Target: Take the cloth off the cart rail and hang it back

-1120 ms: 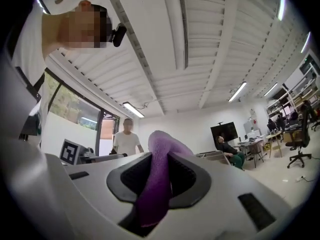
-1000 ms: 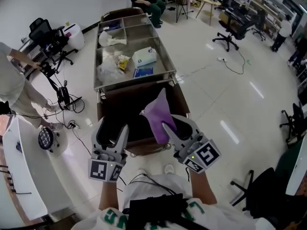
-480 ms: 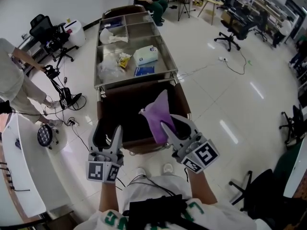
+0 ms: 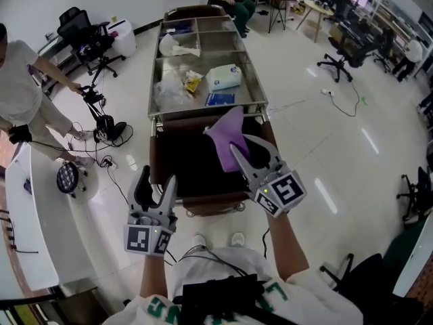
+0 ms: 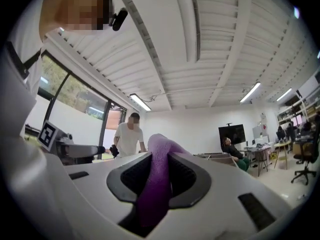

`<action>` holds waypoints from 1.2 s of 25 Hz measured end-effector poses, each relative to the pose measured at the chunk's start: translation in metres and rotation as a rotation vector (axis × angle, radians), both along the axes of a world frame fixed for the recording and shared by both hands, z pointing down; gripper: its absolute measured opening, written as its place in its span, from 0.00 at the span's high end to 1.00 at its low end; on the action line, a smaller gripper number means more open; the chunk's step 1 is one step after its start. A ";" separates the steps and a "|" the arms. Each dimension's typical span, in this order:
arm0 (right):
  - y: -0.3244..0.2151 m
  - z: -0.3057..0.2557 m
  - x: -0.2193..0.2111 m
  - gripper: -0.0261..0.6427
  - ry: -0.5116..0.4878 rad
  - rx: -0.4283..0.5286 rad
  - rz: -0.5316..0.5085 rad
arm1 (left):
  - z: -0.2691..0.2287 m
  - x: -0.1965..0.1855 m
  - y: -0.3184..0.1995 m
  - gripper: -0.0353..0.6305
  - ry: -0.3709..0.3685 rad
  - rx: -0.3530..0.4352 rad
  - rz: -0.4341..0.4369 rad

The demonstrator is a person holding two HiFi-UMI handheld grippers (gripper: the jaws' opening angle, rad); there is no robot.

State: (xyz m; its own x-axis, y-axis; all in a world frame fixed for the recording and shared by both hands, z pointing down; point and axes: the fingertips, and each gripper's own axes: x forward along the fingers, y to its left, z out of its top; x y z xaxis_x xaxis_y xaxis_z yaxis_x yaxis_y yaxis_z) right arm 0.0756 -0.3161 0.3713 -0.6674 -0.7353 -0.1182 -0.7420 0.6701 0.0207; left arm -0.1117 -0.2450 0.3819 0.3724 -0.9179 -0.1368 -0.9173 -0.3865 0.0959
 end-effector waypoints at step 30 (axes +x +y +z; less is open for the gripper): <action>-0.169 0.142 -0.051 0.36 0.394 -0.284 0.044 | 0.011 -0.030 -0.021 0.53 0.003 0.015 -0.057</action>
